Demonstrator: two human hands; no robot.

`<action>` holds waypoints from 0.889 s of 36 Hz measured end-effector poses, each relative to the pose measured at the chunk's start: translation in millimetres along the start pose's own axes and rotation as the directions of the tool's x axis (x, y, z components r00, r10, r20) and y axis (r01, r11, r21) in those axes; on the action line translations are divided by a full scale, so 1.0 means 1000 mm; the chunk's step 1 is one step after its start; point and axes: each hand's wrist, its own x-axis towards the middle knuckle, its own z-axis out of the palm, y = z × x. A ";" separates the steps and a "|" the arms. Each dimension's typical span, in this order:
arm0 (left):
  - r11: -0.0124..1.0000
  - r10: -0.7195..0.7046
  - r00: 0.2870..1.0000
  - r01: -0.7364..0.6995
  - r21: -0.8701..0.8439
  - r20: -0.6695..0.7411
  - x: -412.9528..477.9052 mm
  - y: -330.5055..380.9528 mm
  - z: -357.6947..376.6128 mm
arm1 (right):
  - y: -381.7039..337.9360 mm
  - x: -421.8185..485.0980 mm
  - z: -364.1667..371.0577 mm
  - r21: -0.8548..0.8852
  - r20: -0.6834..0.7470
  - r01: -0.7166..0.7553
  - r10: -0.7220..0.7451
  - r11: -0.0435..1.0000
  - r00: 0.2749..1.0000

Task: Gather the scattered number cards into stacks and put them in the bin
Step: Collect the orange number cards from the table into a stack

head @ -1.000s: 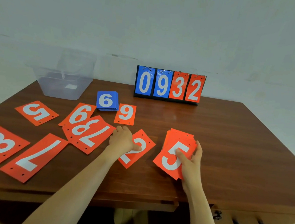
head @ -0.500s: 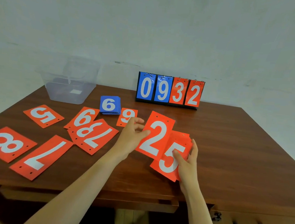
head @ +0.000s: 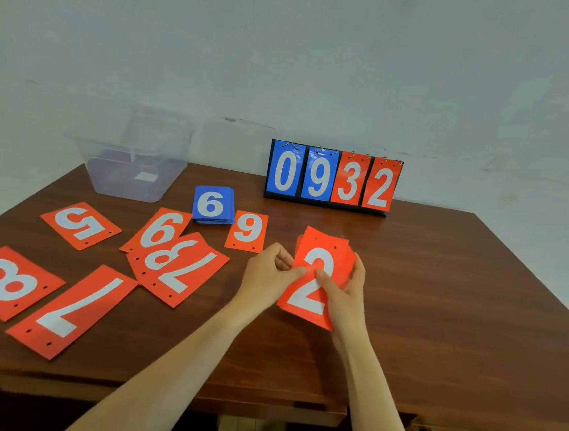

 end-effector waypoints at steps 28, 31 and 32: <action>0.818 -0.060 0.959 -0.110 0.564 0.275 0.127 -0.049 -0.009 | 0.008 0.076 0.007 -0.037 -0.089 -0.096 0.092 0.995 0.992; 0.721 -0.107 0.915 -0.198 0.664 0.390 0.121 -0.039 -0.004 | 0.010 0.072 0.001 -0.042 -0.109 -0.100 0.095 0.994 0.990; 0.706 -0.110 0.902 -0.225 0.671 0.418 0.119 -0.037 -0.003 | 0.010 0.070 0.000 -0.043 -0.116 -0.102 0.097 0.994 0.989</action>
